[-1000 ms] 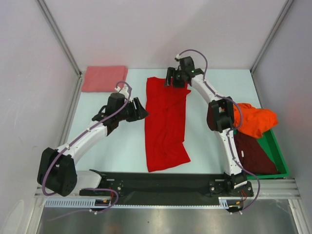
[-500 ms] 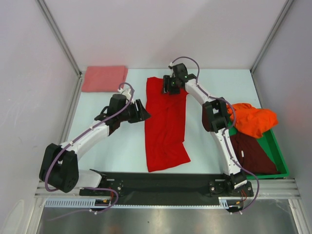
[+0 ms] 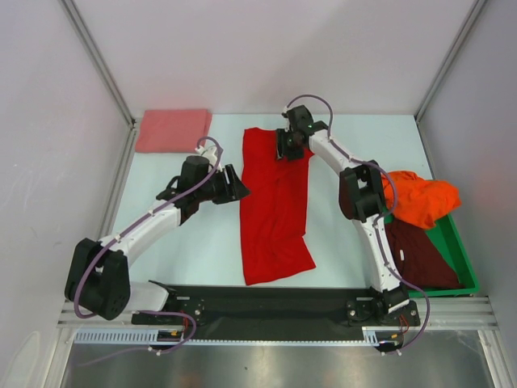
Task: Fold and stack the t-shirts
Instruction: Fold the tshirt
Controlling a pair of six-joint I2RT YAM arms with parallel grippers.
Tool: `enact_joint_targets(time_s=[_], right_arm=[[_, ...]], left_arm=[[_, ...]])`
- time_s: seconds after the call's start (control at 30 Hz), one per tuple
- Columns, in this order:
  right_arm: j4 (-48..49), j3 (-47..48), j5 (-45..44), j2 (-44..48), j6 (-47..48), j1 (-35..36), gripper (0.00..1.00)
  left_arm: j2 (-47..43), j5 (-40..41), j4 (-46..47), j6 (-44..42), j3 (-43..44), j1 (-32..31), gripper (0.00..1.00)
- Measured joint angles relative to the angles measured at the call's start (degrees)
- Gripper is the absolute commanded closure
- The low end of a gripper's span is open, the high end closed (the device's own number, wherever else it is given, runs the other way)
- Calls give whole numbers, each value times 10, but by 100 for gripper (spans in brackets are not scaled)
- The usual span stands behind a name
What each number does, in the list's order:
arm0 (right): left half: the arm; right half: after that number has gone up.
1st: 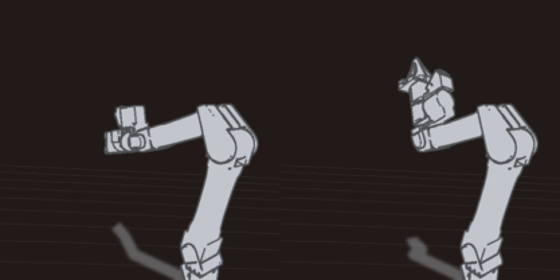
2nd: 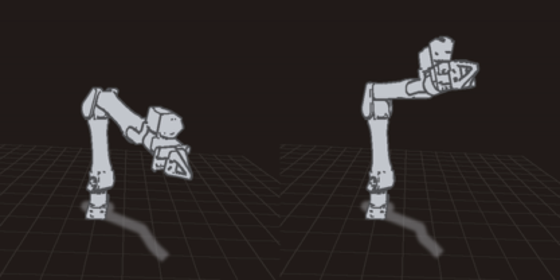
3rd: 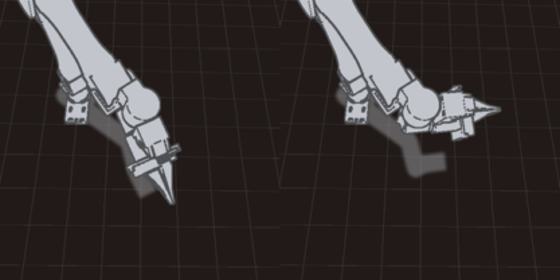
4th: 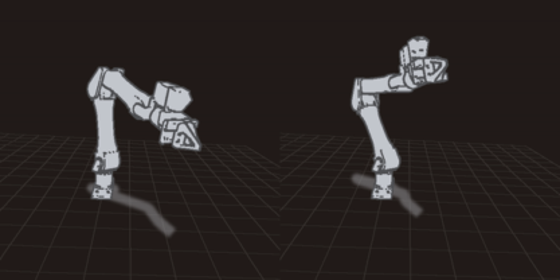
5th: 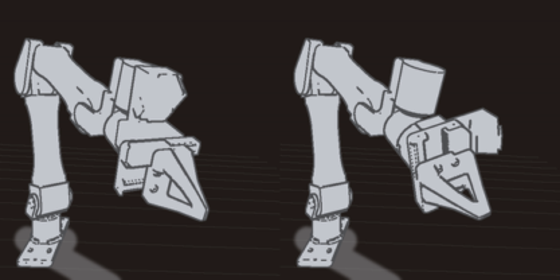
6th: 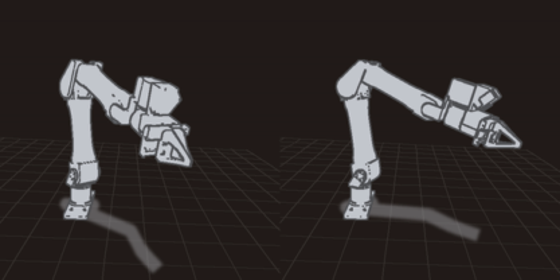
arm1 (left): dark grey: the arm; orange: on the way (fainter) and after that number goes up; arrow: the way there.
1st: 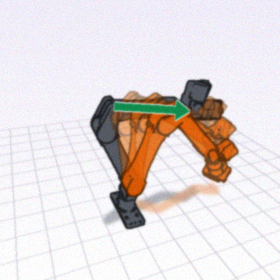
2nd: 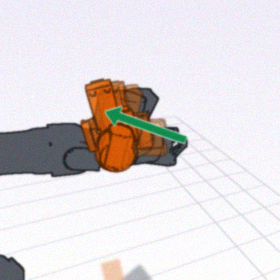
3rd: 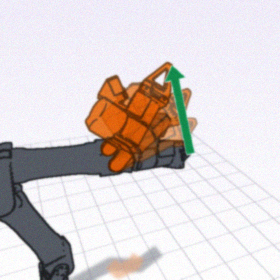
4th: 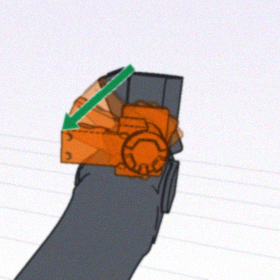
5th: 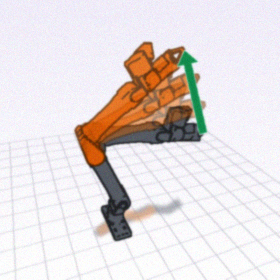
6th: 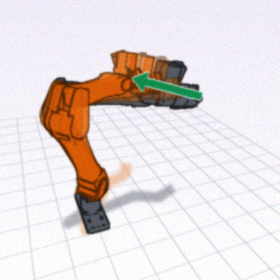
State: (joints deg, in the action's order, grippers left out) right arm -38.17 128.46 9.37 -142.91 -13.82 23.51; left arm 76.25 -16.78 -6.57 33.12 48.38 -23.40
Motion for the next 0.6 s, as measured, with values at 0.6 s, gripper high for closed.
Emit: enact_joint_targets(time_s=[0.6], right_arm=[[-58, 7, -116, 50, 23, 42, 55]], left_arm=[[-14, -4, 0, -1, -2, 0, 39]])
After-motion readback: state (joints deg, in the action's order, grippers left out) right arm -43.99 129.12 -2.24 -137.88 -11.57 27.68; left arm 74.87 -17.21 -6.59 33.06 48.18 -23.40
